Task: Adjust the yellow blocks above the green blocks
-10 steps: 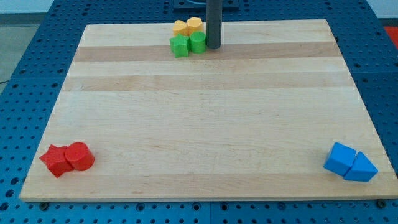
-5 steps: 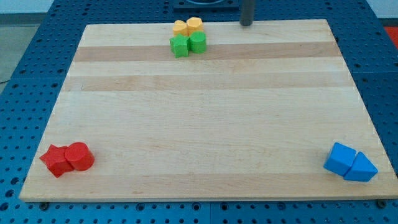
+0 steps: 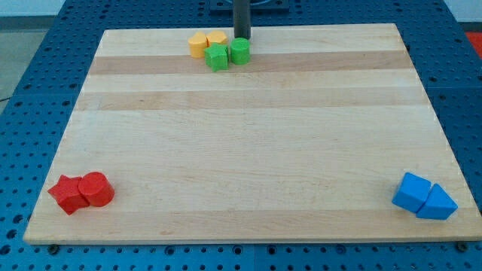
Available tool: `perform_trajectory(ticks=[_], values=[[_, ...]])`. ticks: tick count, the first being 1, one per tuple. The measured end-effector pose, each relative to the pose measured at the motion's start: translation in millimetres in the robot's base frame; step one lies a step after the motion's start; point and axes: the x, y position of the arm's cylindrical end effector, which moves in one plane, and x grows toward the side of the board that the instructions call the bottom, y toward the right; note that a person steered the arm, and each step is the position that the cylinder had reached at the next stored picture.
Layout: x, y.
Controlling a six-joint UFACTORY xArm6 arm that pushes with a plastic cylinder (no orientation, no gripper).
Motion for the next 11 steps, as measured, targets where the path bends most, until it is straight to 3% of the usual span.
perform_trajectory(ticks=[1,2,3,4,8,9,10,11], values=[[-9,-10],[-3,-82],[24,-153],[54,-172],[46,-79],[39,-116],[3,-147],[61,-167]])
